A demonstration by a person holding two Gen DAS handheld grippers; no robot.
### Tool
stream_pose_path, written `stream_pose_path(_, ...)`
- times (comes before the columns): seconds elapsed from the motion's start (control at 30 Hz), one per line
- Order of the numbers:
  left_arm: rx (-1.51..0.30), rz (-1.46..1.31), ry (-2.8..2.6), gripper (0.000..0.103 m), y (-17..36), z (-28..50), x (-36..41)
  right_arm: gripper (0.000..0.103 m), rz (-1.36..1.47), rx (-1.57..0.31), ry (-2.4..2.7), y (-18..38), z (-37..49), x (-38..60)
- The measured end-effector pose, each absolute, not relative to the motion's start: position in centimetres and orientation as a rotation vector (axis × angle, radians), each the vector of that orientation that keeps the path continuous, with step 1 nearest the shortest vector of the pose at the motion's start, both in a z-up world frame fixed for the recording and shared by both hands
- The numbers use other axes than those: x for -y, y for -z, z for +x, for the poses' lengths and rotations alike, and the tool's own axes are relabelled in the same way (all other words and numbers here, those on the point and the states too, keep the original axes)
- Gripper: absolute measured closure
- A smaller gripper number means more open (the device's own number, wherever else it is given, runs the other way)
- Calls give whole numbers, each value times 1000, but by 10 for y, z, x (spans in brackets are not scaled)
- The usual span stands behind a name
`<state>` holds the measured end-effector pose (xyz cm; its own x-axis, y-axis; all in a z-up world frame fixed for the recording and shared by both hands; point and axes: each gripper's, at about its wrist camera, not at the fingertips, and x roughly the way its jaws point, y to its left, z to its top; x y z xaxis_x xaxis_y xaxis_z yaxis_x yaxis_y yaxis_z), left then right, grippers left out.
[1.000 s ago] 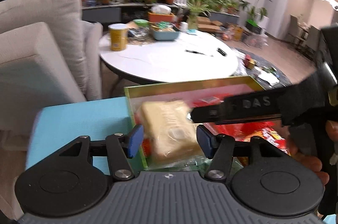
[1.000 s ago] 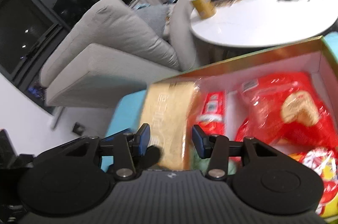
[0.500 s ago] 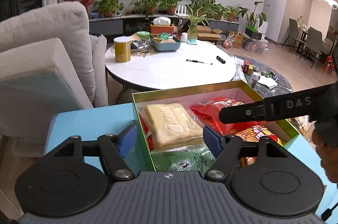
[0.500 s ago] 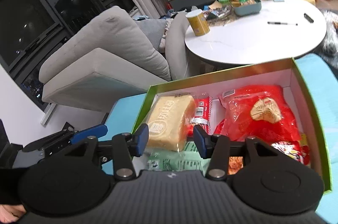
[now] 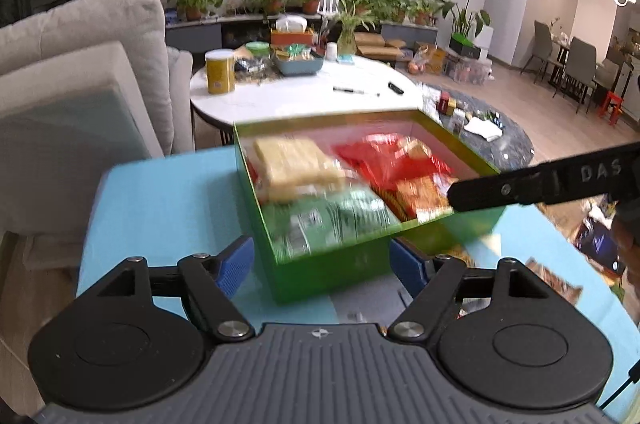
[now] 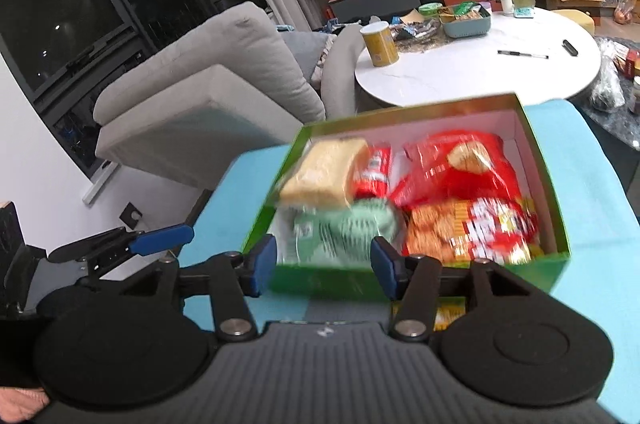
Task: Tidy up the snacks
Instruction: 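Move both grippers back toward the loose snacks beside the box, then grasp the yellow shaqima pack with the left gripper while the right grasps the Want Want cracker pack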
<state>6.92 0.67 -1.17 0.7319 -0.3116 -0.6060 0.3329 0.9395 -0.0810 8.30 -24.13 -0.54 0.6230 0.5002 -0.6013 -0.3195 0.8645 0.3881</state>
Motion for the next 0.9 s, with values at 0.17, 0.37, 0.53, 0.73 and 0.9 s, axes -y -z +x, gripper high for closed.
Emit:
stream_pose_path(0.17,-690,36,369,31,21,52,-2,51,248,-768,-456,9,66,248)
stream_pose_path(0.37,-714,43,374,31,29,41,5,51,252,-760,-434,11,46,263)
stream_pose_path(0.53,-743,53,383,31,39,29,8,50,238,-765,-431,15,34,265)
stream_pose_path(0.73,-772,86,377,31,50,22,5,49,201,-770,-435,23,25,261)
stream_pose_path(0.9,-798,115,392,31,59,22,8,44,171,-767,-437,26,20,257)
